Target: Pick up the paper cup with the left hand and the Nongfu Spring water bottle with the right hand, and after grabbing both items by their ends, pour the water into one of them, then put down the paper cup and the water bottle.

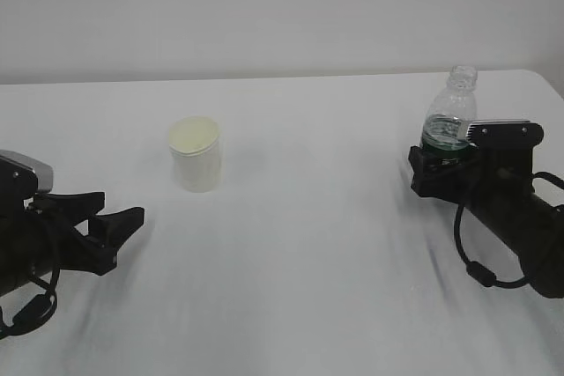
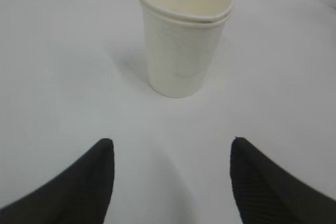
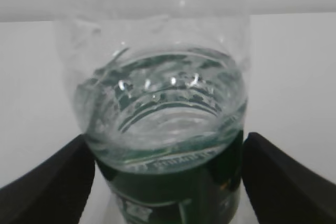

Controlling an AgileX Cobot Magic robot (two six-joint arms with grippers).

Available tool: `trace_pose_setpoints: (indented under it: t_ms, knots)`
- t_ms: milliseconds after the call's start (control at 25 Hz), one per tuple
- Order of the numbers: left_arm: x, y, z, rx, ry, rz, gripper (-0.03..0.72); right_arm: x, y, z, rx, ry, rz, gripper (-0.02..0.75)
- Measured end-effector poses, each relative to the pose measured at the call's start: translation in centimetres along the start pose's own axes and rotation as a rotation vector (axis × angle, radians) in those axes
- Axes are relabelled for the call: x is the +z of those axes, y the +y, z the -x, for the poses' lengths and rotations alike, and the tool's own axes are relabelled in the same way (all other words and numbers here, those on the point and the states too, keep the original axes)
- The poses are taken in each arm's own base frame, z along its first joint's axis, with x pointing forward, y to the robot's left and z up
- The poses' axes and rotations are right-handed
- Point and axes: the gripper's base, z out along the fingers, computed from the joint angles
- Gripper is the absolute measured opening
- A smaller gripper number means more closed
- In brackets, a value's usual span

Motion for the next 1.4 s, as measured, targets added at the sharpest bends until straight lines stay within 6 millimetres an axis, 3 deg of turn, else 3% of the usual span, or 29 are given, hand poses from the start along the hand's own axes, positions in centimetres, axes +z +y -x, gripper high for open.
trace_pose_setpoints:
  t_ms: [440, 1040, 1400]
  knots:
    - [0.0, 0.0, 0.0, 0.001, 0.000, -0.002, 0.494, 2.2, -0.1, 0.1, 0.065, -0.041, -0.013, 0.668]
    - [0.0, 0.0, 0.0, 0.001, 0.000, -0.002, 0.494, 3.1, -0.2, 0.1, 0.095, -0.057, -0.015, 0.656]
    - [0.0, 0.0, 0.0, 0.001, 0.000, -0.002, 0.494, 3.1, -0.2, 0.2, 0.096, -0.059, -0.015, 0.494]
